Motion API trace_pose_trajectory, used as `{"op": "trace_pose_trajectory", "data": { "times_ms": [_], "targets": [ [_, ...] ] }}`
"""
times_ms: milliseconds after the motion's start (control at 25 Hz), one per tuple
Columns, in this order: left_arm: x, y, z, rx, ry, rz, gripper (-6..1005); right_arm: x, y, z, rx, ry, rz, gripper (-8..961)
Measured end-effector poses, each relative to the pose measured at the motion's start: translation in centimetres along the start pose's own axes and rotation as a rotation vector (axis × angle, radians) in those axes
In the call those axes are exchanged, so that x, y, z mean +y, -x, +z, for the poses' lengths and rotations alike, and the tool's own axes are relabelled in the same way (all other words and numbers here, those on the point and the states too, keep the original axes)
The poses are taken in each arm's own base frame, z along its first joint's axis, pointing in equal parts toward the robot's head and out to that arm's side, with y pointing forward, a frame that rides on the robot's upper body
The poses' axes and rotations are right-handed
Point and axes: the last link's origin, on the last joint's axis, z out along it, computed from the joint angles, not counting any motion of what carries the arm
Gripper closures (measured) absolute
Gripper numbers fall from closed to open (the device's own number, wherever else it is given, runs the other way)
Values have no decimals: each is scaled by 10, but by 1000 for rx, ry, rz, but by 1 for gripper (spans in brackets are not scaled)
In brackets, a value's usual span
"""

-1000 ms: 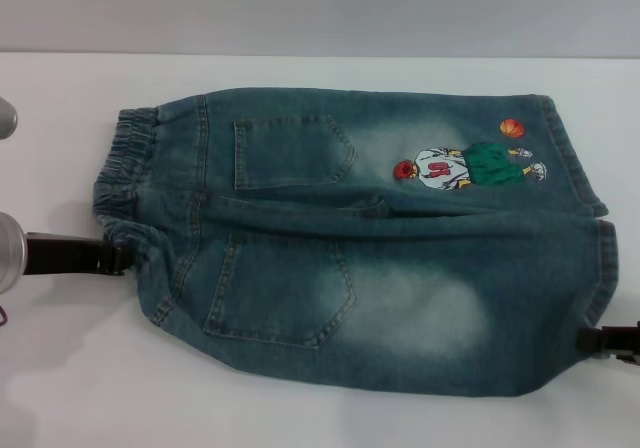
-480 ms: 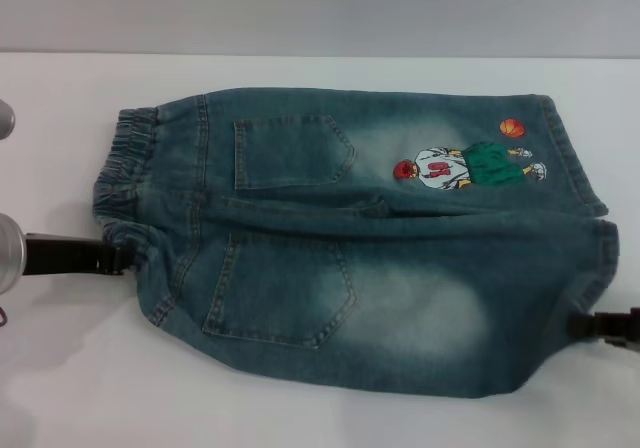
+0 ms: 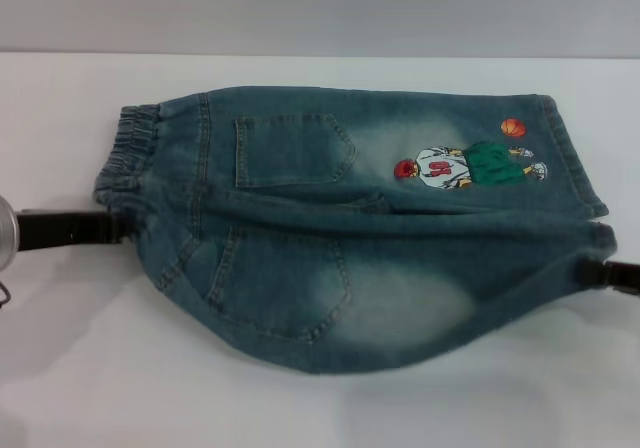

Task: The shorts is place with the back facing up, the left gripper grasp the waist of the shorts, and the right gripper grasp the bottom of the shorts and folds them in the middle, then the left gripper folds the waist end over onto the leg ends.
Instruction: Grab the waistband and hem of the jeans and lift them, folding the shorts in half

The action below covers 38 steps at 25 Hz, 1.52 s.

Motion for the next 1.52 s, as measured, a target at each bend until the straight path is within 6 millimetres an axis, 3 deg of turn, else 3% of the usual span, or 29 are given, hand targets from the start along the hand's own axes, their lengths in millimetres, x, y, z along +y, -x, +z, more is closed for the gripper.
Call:
{"op": "trace_pose_trajectory", "data": {
  "times_ms": [520,800,1520],
  "targets": [
    [-7,-22,-3,155,-3,-49,865,-2,34,-17,-193,-11,-89,898],
    [-6,-31,1,202,15,-57,849,-8,46,-12,-276,2,-102,898],
    [-9,-44,6,318,24,-96,808,-25,52,-9,-402,21,-90,897]
  ]
}}
